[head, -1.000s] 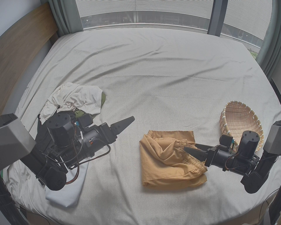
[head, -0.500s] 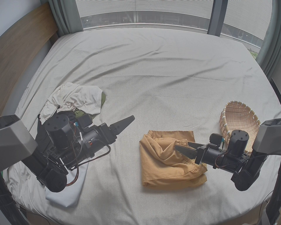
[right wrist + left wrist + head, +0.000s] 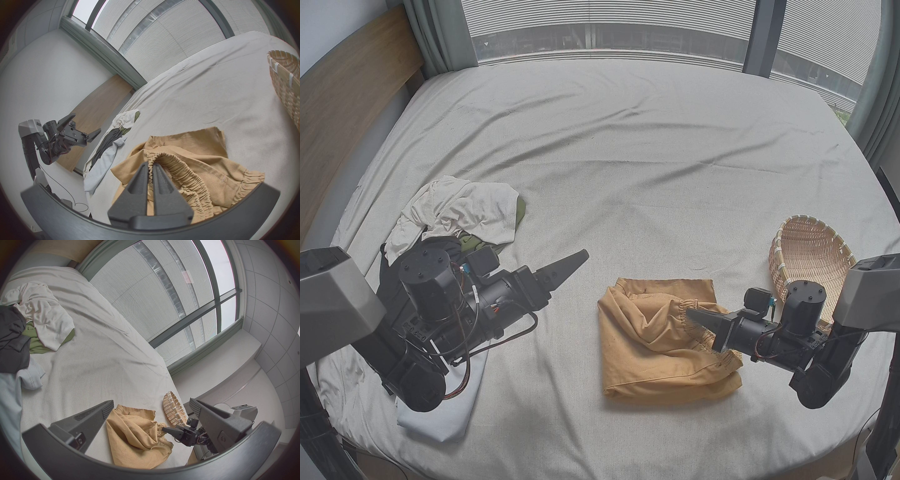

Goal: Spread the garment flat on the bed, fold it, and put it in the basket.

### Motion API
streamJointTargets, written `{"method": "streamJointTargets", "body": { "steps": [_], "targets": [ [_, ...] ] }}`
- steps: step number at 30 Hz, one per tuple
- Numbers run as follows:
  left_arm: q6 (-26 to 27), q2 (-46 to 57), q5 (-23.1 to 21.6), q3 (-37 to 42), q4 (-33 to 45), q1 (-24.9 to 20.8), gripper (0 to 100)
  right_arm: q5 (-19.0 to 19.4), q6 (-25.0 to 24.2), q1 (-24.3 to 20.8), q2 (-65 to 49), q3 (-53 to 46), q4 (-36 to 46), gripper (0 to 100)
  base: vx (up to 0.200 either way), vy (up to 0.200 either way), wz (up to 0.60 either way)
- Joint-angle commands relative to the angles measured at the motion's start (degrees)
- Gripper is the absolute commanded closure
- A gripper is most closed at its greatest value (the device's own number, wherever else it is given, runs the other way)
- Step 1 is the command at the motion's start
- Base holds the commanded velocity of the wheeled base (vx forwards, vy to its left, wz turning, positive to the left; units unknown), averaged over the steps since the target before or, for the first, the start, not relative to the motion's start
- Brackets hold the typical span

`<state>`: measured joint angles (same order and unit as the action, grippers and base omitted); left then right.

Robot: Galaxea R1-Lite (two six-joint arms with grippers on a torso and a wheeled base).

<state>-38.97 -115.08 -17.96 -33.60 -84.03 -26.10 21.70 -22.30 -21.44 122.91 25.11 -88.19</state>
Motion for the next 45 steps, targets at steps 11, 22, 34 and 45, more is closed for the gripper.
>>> {"method": "streamJointTargets", "body": {
  "steps": [11, 22, 34, 45],
  "targets": [
    [-0.1, -1.0, 0.0, -0.2, -0.3, 0.0, 0, -3.9, 0.0, 2.5, -6.6, -5.2, -0.1, 100, 0.000, 0.000, 0.00],
    [-0.1, -1.8, 0.0, -0.3, -0.3, -0.1, 0, -8.2, -0.2, 7.1, -6.0, -7.4, -0.1, 100, 0.000, 0.000, 0.00],
    [-0.1, -1.8, 0.1, -0.2, -0.3, -0.1, 0, -14.1, -0.3, 7.3, -2.3, -7.4, -0.1, 100, 0.000, 0.000, 0.00],
    [0.1, -2.4, 0.3, -0.1, -0.3, -0.3, 0, -16.0, 1.0, 7.4, -2.7, -7.0, -0.1, 100, 0.000, 0.000, 0.00]
  ]
}}
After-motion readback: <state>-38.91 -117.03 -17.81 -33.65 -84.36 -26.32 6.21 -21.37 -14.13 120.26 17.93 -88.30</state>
